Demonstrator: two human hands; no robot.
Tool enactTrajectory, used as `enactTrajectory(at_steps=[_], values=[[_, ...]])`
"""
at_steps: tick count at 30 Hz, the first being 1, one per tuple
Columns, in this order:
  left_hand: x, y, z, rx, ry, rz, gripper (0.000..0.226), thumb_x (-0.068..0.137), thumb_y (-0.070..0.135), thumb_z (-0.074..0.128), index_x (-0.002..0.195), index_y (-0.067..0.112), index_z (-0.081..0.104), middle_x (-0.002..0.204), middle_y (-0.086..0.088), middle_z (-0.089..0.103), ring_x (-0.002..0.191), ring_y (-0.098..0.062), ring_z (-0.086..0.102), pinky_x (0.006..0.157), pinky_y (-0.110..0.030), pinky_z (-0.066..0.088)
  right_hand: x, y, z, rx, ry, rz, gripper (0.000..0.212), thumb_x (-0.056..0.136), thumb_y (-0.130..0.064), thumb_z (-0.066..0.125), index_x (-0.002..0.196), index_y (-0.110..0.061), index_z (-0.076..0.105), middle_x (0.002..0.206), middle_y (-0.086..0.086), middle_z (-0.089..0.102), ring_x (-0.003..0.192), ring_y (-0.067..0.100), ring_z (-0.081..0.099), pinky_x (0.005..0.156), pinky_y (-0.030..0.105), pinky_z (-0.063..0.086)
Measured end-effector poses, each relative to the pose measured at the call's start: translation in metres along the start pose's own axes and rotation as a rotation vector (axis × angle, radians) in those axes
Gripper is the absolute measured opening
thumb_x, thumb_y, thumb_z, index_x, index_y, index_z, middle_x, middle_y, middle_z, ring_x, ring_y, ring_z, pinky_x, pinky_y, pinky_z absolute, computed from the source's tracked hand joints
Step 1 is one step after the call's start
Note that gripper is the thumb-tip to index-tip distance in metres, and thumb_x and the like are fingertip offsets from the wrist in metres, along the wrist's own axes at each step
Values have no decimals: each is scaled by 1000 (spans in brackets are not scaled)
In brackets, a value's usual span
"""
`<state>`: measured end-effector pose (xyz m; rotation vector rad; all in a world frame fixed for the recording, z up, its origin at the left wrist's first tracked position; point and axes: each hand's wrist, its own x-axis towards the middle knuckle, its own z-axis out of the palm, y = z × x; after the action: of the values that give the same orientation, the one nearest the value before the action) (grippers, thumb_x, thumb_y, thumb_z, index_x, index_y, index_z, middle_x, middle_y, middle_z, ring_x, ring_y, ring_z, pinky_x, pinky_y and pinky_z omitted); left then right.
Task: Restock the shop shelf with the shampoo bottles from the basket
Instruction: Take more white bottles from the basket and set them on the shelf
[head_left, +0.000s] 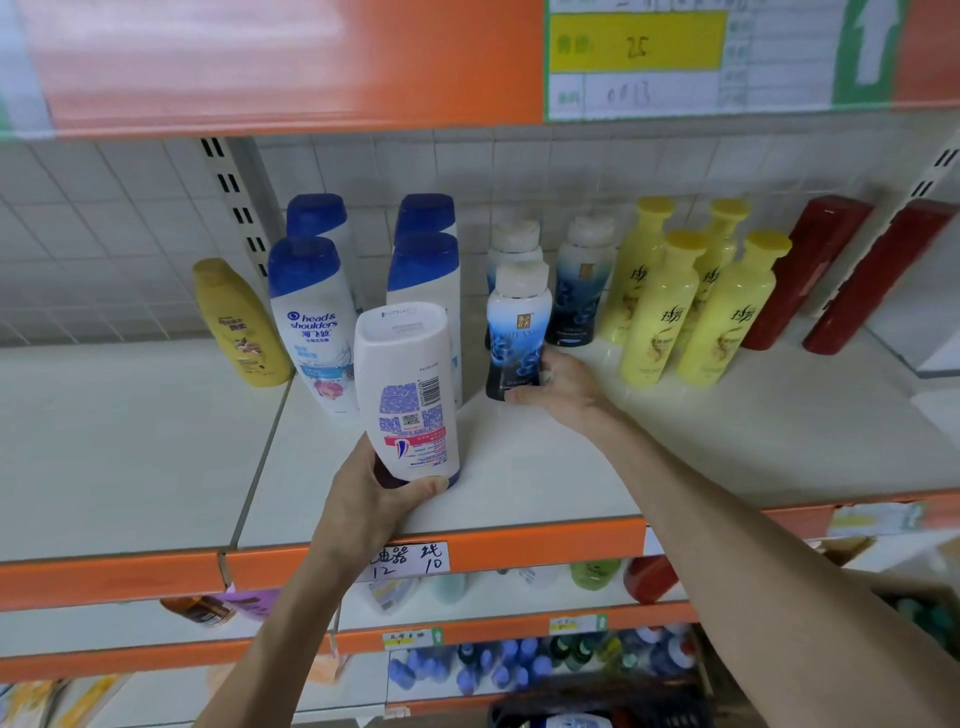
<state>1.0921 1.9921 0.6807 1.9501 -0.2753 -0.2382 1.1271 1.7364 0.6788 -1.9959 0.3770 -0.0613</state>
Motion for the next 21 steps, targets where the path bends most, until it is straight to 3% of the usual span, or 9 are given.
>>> enactTrajectory(at_steps=[3, 7, 10, 12, 15, 21], values=[[0, 0, 0, -8, 4, -3, 48, 64, 30, 83, 101, 40, 55, 95, 23, 65, 87, 17, 60, 65, -4, 46, 0, 2, 2, -2, -7, -13, 54, 77, -4, 81, 126, -9, 60, 115, 2, 68, 106, 17, 63, 93, 27, 47], [1, 0, 1, -14, 2, -5, 49, 64, 31, 83, 104, 37, 56, 97, 21, 66, 90, 6, 62, 71, -9, 45, -4, 4, 4, -5, 6, -11, 59, 73, -5, 83, 126, -14, 58, 121, 4, 69, 112, 21, 65, 104, 42, 48], [0, 2, 2, -8, -6, -4, 50, 66, 29, 83, 108, 32, 56, 97, 19, 65, 92, 2, 61, 71, -11, 44, -11, 2, 1, -13, -7, -7, 65, 75, -1, 81, 131, -9, 49, 121, 1, 63, 108, 20, 62, 91, 31, 53], [0, 5, 2, -6, -15, -4, 48, 68, 28, 83, 107, 32, 56, 97, 20, 64, 91, 2, 60, 70, -10, 43, -20, -1, -3, -36, 32, 7, 67, 79, -2, 78, 136, -6, 43, 130, 9, 55, 109, 23, 60, 83, 26, 50], [-3, 10, 1, 6, -20, -1, 43, 69, 26, 82, 101, 36, 54, 93, 22, 62, 87, 2, 60, 68, -9, 42, -34, 1, -14, -123, 126, 40, 77, 85, -18, 76, 146, -4, 30, 148, 16, 41, 129, 29, 50, 103, 36, 42], [-8, 17, -18, 86, 4, 50, 46, 67, 21, 84, 106, 26, 61, 96, 16, 67, 92, -3, 62, 70, -11, 46, -62, 14, -47, -210, 164, 15, 72, 93, -30, 66, 148, -5, 28, 145, 14, 42, 118, 28, 56, 96, 33, 43]])
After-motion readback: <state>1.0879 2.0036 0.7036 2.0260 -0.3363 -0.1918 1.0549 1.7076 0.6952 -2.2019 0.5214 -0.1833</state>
